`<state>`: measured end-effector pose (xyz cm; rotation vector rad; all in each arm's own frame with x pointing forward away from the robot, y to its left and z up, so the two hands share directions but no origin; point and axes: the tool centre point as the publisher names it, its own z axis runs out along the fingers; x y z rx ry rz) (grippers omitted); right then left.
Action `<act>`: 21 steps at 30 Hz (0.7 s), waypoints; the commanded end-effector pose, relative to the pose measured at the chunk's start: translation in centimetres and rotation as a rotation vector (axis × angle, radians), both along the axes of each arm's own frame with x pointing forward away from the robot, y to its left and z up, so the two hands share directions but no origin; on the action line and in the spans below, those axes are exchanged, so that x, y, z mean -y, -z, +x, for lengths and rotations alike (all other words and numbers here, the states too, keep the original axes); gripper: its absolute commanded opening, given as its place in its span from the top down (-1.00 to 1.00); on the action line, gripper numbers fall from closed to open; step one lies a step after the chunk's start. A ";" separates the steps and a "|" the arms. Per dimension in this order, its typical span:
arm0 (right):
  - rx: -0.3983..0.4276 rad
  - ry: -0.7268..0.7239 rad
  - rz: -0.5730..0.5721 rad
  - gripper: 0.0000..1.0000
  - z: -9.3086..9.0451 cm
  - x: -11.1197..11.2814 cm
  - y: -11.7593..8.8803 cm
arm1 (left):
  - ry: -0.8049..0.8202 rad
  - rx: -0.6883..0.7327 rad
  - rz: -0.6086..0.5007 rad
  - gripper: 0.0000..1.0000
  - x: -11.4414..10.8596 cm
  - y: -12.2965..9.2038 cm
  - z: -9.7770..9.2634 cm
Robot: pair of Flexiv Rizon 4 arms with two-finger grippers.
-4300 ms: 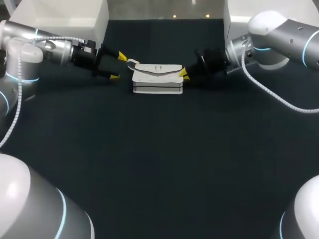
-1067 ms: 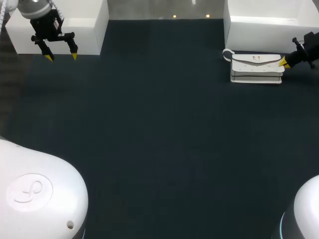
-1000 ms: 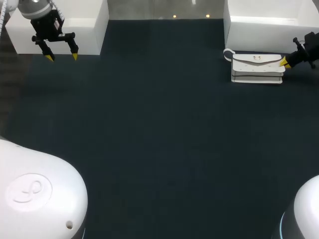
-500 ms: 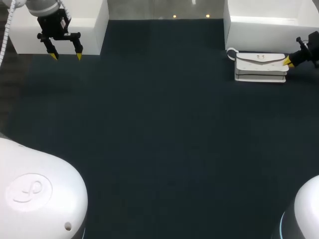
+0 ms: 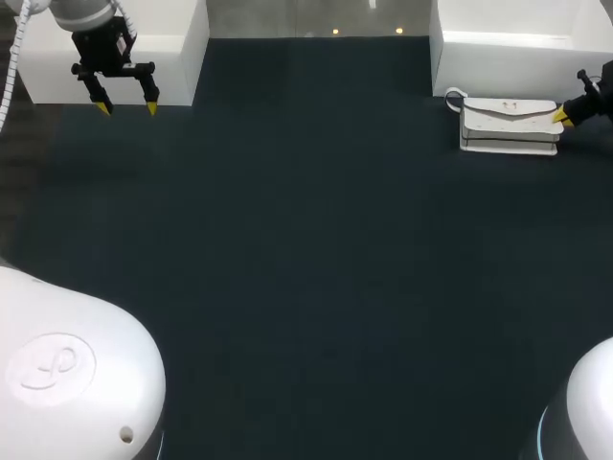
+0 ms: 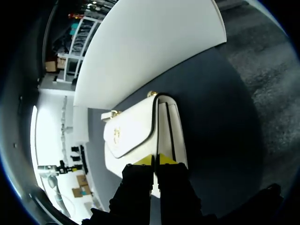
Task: Pick up the bag, open it, inspect its contents, close it, and place it on the opposite side
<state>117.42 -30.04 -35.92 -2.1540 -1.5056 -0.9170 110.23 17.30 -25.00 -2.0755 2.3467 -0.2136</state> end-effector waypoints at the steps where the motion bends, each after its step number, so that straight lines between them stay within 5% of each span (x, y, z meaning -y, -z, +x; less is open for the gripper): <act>1: -0.119 -0.142 0.048 1.00 1.1 1.2 0.5 | 0.000 -0.002 0.001 -1.00 0.0 0.0 0.1; 21: -0.097 -0.221 0.043 1.00 3.9 4.1 0.7 | 0.000 -0.002 0.001 -1.00 0.0 0.0 0.1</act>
